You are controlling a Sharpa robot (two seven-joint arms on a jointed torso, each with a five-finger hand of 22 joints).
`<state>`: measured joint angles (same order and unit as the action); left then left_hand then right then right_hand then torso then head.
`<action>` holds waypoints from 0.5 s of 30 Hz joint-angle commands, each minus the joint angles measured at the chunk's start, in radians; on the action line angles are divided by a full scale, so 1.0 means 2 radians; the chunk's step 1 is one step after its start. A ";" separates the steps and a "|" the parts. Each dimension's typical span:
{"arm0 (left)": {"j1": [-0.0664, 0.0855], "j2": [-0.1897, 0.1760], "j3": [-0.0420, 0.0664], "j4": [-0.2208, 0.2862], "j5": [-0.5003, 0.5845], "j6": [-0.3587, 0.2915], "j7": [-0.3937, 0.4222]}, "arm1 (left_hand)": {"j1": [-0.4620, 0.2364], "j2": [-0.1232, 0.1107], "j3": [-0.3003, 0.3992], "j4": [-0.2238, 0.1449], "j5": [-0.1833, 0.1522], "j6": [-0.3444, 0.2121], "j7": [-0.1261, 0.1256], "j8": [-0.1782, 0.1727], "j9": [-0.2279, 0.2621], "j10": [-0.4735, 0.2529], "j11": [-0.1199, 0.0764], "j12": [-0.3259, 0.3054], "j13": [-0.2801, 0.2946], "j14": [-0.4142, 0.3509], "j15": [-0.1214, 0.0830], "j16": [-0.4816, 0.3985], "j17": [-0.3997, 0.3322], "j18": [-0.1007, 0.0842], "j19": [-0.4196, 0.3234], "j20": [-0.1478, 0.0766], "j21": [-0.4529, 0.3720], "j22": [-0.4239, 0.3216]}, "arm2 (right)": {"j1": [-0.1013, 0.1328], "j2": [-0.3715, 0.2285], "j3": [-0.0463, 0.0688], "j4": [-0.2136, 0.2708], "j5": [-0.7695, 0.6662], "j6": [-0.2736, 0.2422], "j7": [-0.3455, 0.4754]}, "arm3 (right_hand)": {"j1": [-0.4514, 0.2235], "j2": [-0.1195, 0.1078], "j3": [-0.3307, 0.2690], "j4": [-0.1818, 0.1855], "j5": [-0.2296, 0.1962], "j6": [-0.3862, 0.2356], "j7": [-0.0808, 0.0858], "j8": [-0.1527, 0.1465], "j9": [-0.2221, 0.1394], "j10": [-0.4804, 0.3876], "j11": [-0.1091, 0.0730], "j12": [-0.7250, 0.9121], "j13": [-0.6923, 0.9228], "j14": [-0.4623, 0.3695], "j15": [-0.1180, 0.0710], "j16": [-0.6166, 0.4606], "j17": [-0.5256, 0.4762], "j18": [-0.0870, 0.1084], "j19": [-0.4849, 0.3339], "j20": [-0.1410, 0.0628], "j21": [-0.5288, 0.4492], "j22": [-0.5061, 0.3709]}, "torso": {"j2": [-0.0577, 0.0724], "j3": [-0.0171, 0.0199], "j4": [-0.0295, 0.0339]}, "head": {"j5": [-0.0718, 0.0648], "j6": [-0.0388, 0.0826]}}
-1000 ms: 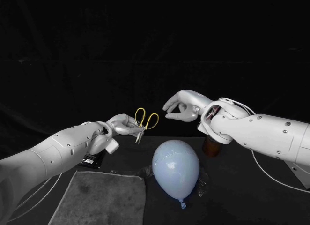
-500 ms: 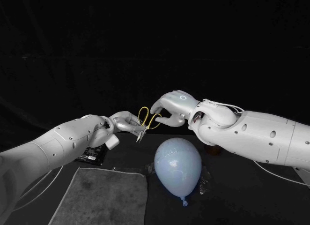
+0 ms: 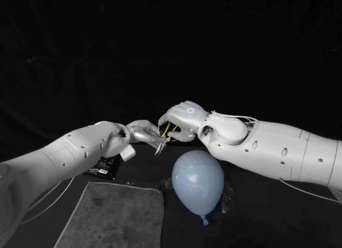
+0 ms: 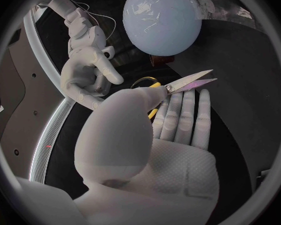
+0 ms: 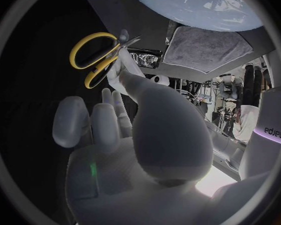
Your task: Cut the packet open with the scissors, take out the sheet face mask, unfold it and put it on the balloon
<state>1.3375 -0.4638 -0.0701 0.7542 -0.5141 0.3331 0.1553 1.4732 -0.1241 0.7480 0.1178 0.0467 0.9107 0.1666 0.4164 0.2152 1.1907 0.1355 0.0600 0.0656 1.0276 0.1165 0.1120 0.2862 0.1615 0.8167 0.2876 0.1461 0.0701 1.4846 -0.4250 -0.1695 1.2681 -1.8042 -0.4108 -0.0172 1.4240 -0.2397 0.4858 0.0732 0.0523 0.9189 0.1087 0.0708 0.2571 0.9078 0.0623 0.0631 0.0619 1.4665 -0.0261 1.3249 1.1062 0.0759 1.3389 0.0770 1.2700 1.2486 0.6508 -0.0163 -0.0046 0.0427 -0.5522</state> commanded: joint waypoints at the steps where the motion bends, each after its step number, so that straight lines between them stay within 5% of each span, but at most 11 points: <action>1: 0.003 0.000 0.000 0.004 0.013 0.013 -0.001 | -0.003 0.002 0.007 -0.003 0.002 0.001 0.000 0.003 0.143 0.008 -0.004 0.002 0.000 0.002 0.000 -0.003 0.001 0.008 0.004 0.000 0.003 0.001 | -0.001 0.003 -0.001 -0.005 -0.030 0.037 -0.023 | 0.009 0.011 -0.038 -0.004 0.000 -0.019 -0.006 -0.002 -0.003 -0.029 -0.007 0.000 0.001 0.014 -0.007 -0.003 -0.006 0.008 -0.004 -0.006 -0.010 -0.006 | 0.000 -0.0004 -0.0008 | 0.000 -0.001; 15: 0.006 -0.007 0.000 0.021 -0.004 0.007 0.007 | -0.006 0.002 0.011 -0.005 0.002 0.002 0.001 0.003 0.145 0.009 -0.005 0.002 0.001 0.003 -0.001 -0.003 0.001 0.008 0.004 0.000 0.003 0.001 | -0.003 0.009 -0.002 -0.021 -0.044 0.072 -0.036 | 0.020 0.026 -0.079 0.003 -0.001 -0.019 -0.012 0.003 -0.004 -0.022 -0.011 0.003 0.002 0.019 -0.010 0.010 0.008 0.006 0.004 -0.009 -0.006 0.004 | -0.001 0.0010 -0.0010 | 0.000 0.000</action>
<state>1.3453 -0.4785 -0.0715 0.7900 -0.5128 0.3376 0.1530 1.4639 -0.1306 0.7579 0.1129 0.0468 0.9102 0.1666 0.4204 0.2154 1.1907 0.1355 0.0600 0.0653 1.0276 0.1166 0.1121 0.2881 0.1611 0.8166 0.2876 0.1461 0.0700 1.4793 -0.4085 -0.1740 1.2304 -1.8549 -0.3100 -0.0599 1.4636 -0.2000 0.3324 0.0800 0.0523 0.8767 0.0875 0.0736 0.2483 0.8593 0.0394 0.0640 0.0646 1.4647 -0.0415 1.3412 1.1214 0.0759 1.3393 0.0591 1.2538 1.2537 0.6499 -0.0146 -0.0065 0.0437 -0.5541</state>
